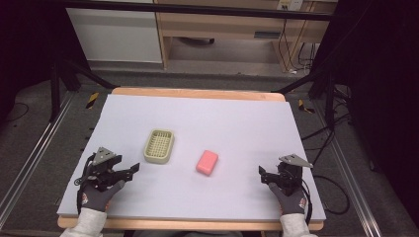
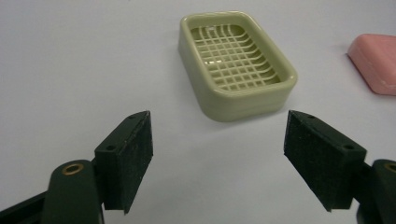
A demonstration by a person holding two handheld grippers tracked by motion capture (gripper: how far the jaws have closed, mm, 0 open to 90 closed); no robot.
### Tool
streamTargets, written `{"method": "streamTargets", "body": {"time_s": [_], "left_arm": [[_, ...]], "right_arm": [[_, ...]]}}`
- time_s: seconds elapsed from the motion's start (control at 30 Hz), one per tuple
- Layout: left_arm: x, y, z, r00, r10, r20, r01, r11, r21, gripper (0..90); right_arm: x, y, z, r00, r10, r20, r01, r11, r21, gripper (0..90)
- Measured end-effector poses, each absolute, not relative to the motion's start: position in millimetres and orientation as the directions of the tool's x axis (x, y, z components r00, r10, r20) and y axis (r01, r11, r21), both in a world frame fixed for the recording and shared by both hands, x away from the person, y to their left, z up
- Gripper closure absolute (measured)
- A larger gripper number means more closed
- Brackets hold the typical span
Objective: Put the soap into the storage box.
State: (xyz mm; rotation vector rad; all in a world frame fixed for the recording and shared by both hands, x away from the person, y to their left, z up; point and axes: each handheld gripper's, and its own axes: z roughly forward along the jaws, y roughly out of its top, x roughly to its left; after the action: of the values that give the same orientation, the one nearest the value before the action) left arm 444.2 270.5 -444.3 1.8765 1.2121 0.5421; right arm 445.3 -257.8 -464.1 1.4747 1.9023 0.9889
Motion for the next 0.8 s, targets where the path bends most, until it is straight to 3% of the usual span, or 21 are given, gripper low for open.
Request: {"method": "streamTargets", "body": {"time_s": [0.8], "left_arm": [[454.5,217.2,-413.1,0.547,0.836,-0.034,0.481,-0.281,0.830,23.2]], "right_arm": [[441.6,-260.7,-463.4,-0.241,0.970,0.034,0.561,0.111,0.820,7.2]]}}
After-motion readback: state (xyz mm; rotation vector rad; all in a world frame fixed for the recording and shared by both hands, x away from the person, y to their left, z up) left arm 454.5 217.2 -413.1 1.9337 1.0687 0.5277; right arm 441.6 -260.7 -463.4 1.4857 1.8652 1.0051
